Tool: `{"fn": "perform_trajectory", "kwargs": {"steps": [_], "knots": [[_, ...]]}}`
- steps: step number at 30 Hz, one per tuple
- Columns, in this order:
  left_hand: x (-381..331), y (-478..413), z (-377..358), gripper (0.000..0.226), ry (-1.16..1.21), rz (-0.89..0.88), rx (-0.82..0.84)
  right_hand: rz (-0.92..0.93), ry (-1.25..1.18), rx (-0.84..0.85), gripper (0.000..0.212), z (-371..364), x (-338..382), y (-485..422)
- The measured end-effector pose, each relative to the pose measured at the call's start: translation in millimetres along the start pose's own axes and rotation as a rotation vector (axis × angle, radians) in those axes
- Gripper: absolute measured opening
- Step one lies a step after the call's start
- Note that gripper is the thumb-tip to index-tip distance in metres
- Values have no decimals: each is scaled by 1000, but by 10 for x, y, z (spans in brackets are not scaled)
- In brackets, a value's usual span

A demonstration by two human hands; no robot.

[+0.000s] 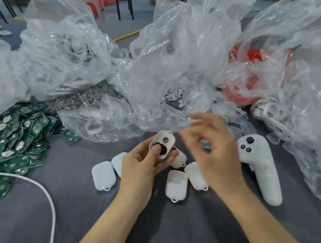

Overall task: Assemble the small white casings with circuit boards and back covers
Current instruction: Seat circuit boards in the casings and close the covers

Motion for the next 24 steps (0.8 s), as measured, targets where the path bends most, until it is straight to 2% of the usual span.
{"fn": "perform_trajectory", "kwargs": {"steps": [2,3,4,7,9,10,15,18,22,24], "knots": [[-3,-25,6,19,20,9,-11,-24,64,-167,10,99,7,-375],[-5,-30,11,19,17,10,-15,-39,112,-141,10,105,-13,-609],[-3,-28,19,19,10,7,-21,-68,158,-35,12,57,-53,-844],[21,-17,18,18,-23,-2,-15,-215,395,441,30,-268,-371,-1353],[15,2,25,17,-57,-13,-1,-230,577,633,33,-480,-647,-1427],[15,-6,29,18,-78,-27,4,-215,626,668,32,-544,-748,-1409],[-1,-44,21,26,-95,-108,-19,-176,681,572,27,-590,-987,-1265],[-4,-44,14,36,-113,-133,-14,-171,606,459,23,-537,-1021,-1189],[0,-48,3,37,-115,-117,2,-156,531,319,9,-442,-1053,-1080],[-2,-44,6,34,-119,-111,-5,-176,458,205,9,-370,-950,-1093]]}}
Point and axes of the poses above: each hand's wrist, its own y-axis away from the middle knuckle, its own z-axis out of the back of the hand, x = y × z, the point moved 2 cm from there along -y, towards the middle knuckle, and after that the axes turned 11 degrees about z, right-handed, at the moved point
